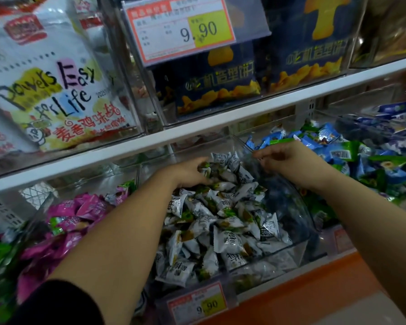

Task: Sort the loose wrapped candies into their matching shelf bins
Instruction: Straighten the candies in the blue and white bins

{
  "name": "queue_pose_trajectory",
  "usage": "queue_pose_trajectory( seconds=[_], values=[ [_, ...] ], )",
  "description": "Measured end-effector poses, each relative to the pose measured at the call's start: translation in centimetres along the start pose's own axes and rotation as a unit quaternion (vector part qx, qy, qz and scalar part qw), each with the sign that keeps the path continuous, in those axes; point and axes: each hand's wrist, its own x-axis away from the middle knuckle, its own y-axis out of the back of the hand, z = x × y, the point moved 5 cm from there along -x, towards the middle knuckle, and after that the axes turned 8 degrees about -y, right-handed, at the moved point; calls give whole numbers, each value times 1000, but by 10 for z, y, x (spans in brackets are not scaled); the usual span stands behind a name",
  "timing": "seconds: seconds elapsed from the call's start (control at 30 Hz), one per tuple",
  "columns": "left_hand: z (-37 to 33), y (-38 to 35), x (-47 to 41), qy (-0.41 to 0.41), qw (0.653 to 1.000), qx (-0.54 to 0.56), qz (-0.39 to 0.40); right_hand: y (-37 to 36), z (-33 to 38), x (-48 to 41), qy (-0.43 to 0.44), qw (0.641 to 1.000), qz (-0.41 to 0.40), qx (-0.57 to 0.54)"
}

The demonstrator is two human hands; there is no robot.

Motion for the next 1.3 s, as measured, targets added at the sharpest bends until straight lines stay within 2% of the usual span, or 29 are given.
queue_pose_trajectory(
  seconds=[0.27,0.43,0.53,0.6,0.87,0.97,1.07,1.1,1.17,1.23,1.3],
  values=[
    [-12,-6,35,-88,993,-49,59,0,1,-1,4,1000,13,-5],
    [-24,-11,59,-121,988,-39,85,1,2,2,-1,1000,1,9],
    [-29,-22,76,-137,980,-107,92,2,0,1,-7,1000,-1,17],
    [-28,-30,85,-140,973,-161,81,2,-1,1,-11,1000,-3,13],
    [-29,-38,95,-161,959,-224,56,-2,0,4,-10,1000,-3,7],
    [-34,-33,96,-165,970,-176,32,-1,6,9,1,999,-16,34],
    [-36,-14,105,-175,977,-122,-25,2,29,24,59,993,-41,91],
    [-34,-6,110,-178,977,-107,-53,-1,41,33,88,990,-19,110],
    [-26,8,124,-175,976,-84,-99,-21,59,55,130,975,97,153],
    [-11,13,142,-157,976,-93,-117,-49,63,77,153,938,222,217],
    [7,11,159,-126,977,-109,-132,-68,58,87,157,909,271,276]
  ],
)
